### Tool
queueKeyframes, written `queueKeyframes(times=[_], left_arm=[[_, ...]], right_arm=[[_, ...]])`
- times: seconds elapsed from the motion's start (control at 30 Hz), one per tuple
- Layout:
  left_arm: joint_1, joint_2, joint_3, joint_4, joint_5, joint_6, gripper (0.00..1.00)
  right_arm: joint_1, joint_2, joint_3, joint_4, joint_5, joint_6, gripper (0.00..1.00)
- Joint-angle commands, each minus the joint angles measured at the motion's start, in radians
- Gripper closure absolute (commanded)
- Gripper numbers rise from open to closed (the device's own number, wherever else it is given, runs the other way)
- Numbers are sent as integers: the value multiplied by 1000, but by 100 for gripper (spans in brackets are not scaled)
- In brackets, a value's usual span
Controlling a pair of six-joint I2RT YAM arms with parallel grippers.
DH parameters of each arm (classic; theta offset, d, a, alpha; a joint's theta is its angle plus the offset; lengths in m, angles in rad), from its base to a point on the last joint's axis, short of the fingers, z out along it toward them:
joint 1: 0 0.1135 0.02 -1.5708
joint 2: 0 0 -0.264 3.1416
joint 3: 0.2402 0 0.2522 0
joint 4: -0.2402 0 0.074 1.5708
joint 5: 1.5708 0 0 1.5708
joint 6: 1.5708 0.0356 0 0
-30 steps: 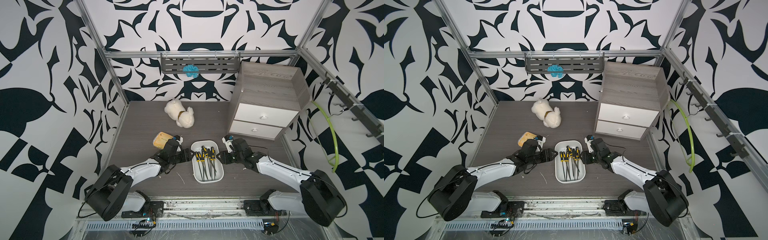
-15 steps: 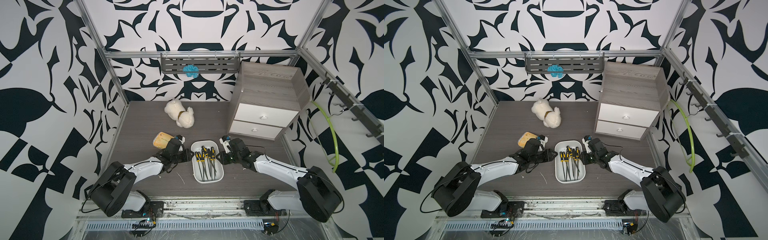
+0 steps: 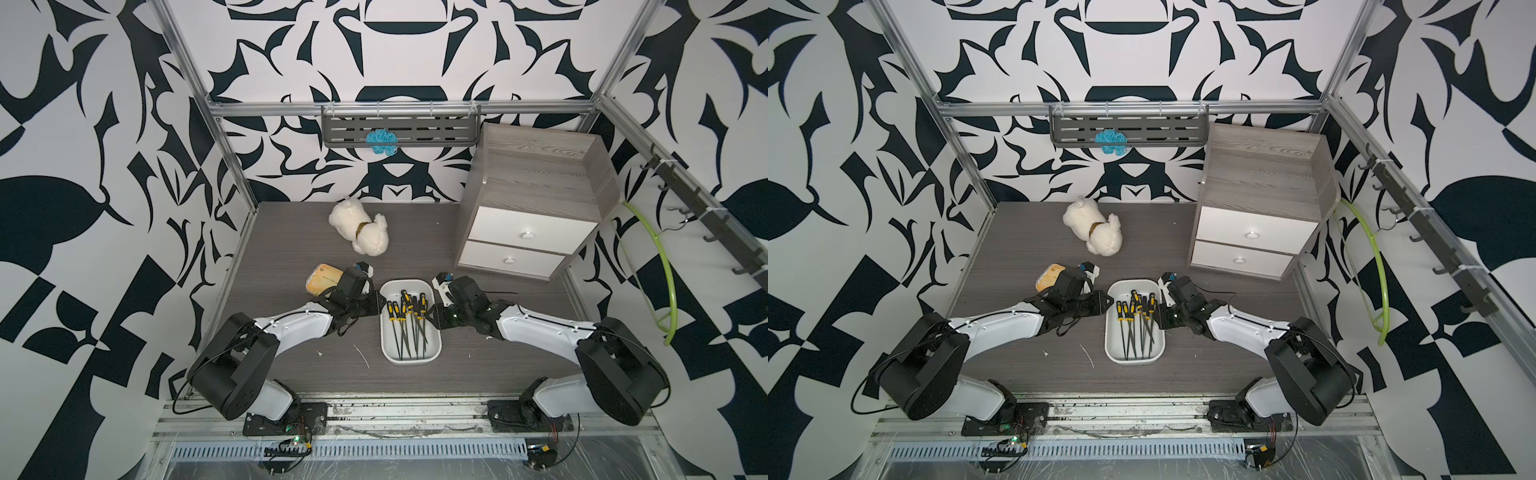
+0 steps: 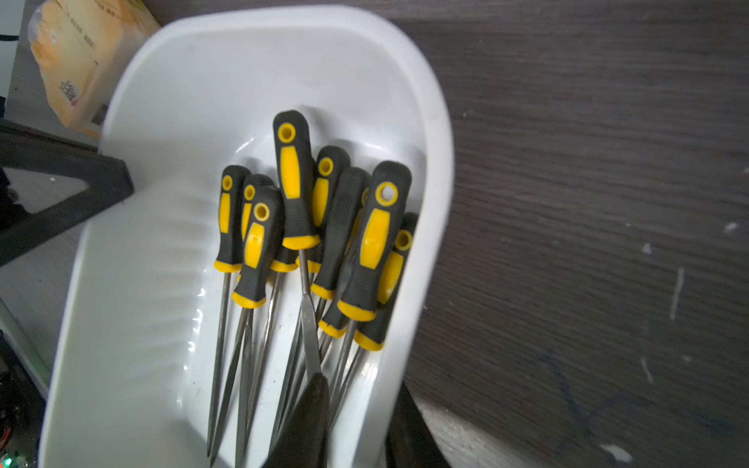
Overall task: Take the file tool out of the storage box
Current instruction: Move the storage box to the center of the board.
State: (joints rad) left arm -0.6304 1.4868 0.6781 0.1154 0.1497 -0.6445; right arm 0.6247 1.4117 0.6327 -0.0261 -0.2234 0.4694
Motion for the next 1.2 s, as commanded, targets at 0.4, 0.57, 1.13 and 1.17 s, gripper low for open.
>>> queueKeyframes(times=[0.4,0.57,1.13,1.17], left_arm=[[32,55,83,-34,39,20,74],[33,12,59,-32,17,15,58],[89,-390,48,-55,113,-69,26],[89,-398,18,35,174,-71,25]], right_arm=[[13,71,165,-48,49,-76,67],[14,78,174,-64,50,-79,59],[20,-77,365,-248,59,-57,57],[23,-38,384,-246,45,-60,57]])
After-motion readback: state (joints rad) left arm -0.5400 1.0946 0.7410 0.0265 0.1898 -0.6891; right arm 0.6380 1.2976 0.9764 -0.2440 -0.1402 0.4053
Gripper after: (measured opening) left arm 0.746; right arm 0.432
